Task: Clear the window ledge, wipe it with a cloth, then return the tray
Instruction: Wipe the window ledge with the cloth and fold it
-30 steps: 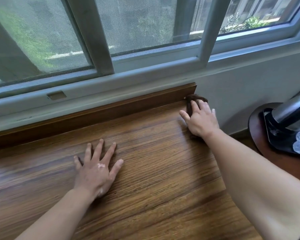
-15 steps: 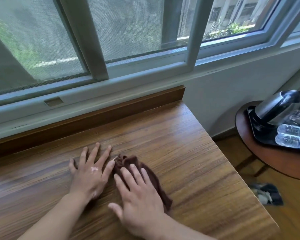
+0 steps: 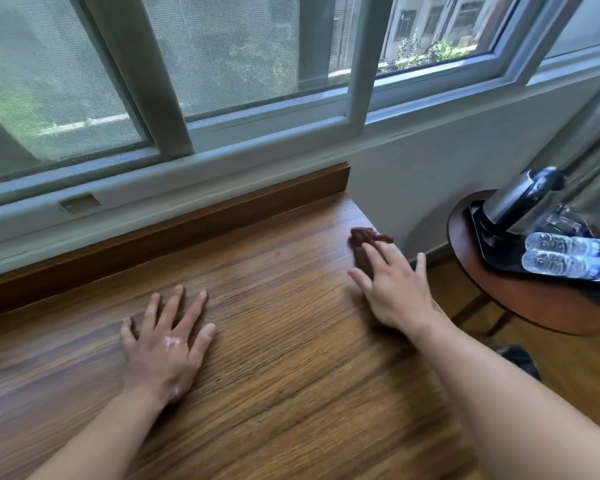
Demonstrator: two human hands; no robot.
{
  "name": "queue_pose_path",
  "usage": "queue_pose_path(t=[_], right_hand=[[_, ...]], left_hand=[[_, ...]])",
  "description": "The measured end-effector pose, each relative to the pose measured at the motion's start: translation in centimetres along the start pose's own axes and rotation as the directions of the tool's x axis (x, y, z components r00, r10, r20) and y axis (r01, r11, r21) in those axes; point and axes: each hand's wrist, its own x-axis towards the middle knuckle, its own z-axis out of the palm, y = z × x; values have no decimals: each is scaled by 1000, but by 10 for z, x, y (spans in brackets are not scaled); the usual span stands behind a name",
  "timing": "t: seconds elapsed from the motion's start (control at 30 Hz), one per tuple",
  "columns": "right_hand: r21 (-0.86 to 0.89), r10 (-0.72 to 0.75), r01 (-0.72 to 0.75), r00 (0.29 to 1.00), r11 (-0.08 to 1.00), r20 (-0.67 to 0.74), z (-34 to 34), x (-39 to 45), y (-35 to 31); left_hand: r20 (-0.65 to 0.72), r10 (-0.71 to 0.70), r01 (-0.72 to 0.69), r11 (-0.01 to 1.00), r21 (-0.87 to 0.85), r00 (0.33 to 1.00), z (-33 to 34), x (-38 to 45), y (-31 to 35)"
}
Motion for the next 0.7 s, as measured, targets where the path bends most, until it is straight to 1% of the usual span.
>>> queue_pose_path(t=[0.07, 0.13, 0.2, 0.27, 0.33, 0.47, 0.53, 0.6, 0.67, 0.7], right_hand=[[5, 44, -44, 999, 999, -4, -2, -2, 17], [61, 85, -84, 996, 995, -16, 0, -3, 20], [126, 117, -110, 992, 986, -44, 3, -5, 7], [127, 90, -77, 991, 989, -95, 6, -15, -17], [123, 20, -6, 993, 992, -113, 13, -36, -48], [140, -154, 161, 986, 977, -64, 32, -107, -117], [160, -258, 261, 965, 952, -41, 42, -147, -149], [136, -352, 347, 936, 928, 10, 50, -179, -176], [96, -419, 415, 908, 905, 22, 56, -196, -189], [89, -435, 433, 900, 897, 5, 59, -198, -189]], left_hand=[[13, 4, -4, 1000, -1, 1000, 0, 0, 0], [30, 2, -3, 1000, 4, 1000, -1, 1, 1], [36, 3, -3, 1000, 2, 999, -2, 2, 1], [37, 3, -3, 1000, -2, 999, -2, 1, -2], [44, 4, -4, 1000, 2, 999, -3, 1, -5], [61, 7, -7, 1000, -2, 998, -3, 2, -4], [63, 5, -5, 1000, 0, 998, -3, 2, -1], [55, 4, -4, 1000, 7, 998, -2, 2, -1], [45, 8, -8, 1000, 8, 999, 0, 0, -4], [43, 8, -9, 1000, 9, 999, 0, -1, -5]])
